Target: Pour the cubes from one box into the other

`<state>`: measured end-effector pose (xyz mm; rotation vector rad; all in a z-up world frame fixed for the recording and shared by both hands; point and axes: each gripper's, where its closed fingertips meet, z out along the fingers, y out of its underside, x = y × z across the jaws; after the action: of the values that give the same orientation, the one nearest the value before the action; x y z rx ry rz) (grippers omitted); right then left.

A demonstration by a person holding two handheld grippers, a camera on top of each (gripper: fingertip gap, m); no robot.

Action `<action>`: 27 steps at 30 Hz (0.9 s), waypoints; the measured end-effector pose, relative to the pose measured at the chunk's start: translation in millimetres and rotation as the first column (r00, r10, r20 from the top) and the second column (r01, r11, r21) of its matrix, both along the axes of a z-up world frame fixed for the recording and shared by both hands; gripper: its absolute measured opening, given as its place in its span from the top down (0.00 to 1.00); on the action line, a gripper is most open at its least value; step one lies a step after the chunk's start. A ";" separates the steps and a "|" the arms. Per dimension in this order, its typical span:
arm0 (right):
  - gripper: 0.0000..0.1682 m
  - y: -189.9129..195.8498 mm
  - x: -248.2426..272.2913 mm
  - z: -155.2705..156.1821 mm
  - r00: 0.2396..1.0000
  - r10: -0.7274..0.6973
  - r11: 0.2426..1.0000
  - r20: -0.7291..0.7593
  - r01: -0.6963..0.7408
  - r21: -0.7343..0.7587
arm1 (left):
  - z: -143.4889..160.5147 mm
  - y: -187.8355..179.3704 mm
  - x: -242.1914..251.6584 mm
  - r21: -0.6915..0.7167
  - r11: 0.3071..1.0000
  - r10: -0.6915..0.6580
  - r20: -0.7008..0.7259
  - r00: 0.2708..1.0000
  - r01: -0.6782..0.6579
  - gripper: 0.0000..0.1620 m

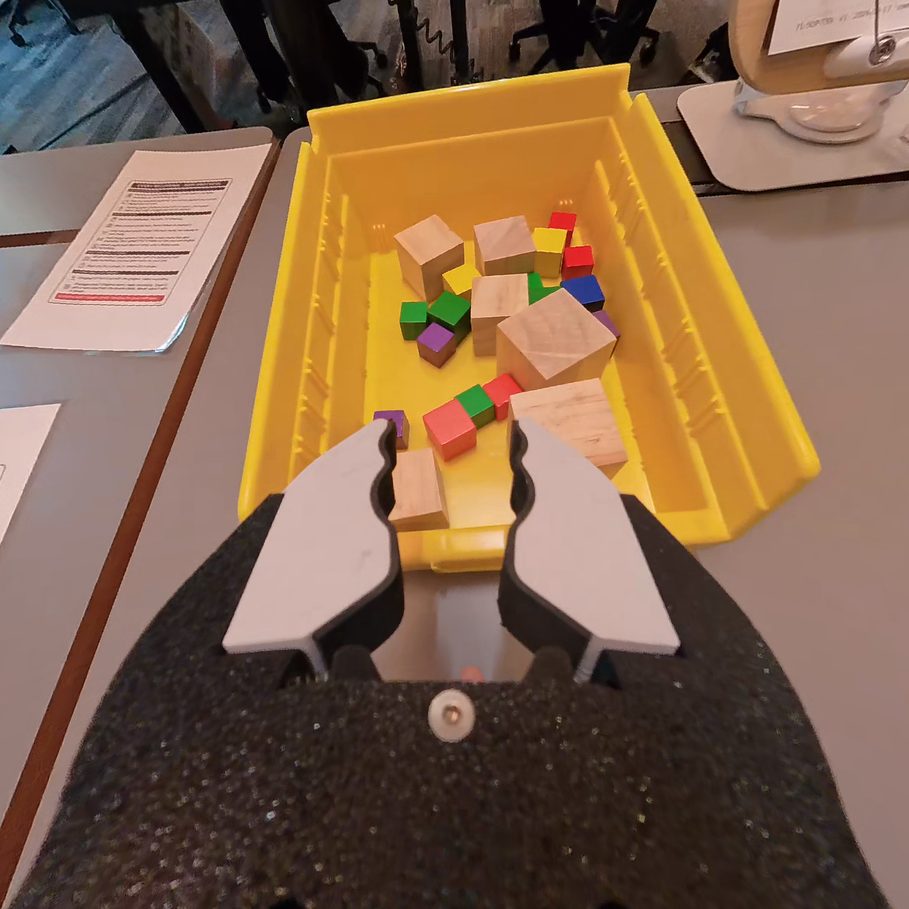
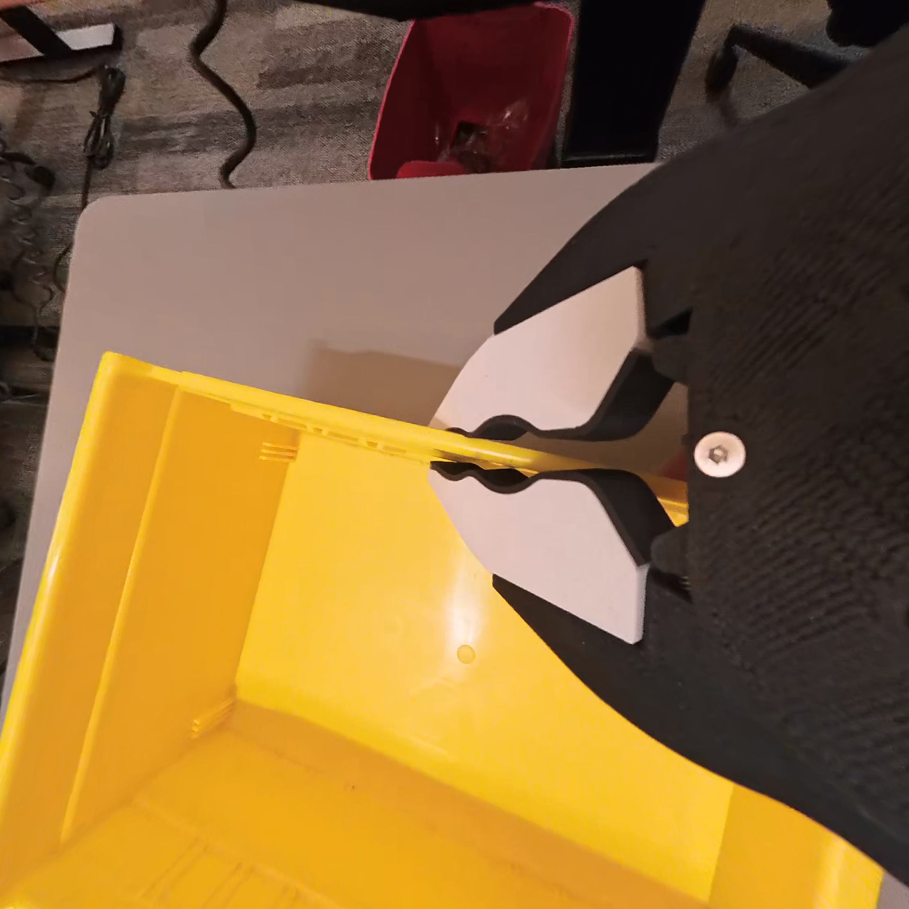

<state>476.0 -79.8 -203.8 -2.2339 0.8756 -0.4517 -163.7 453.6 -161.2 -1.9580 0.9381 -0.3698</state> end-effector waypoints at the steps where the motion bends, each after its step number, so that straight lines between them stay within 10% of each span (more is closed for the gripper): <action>1: 0.96 1.7 1.2 0.0 1.000 0.007 1.000 0.001 -0.007 -0.004 | 0.8 -1.0 -1.8 0.001 1.000 -0.002 -0.001 1.000 0.002 0.73; 11: 0.76 9.4 -22.0 107.5 0.974 -0.064 0.991 0.218 0.036 0.131 | 4.8 -2.7 -35.4 -0.009 1.000 -0.016 -0.006 1.000 0.016 0.73; 16: 0.53 115.9 -141.1 137.1 0.983 0.162 0.941 0.088 -0.181 0.285 | 10.0 9.4 -41.9 -0.046 0.999 -0.018 0.008 1.000 0.018 0.71; 27: 0.48 352.8 -396.6 95.8 0.816 0.577 0.748 -0.024 -0.516 0.418 | 0.5 89.6 -45.3 -0.128 0.990 0.023 -0.213 0.977 -0.052 0.67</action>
<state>79.5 273.0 -108.0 -2.0264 0.2944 0.1716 -209.0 543.2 -160.6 -2.1652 1.0312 -0.2093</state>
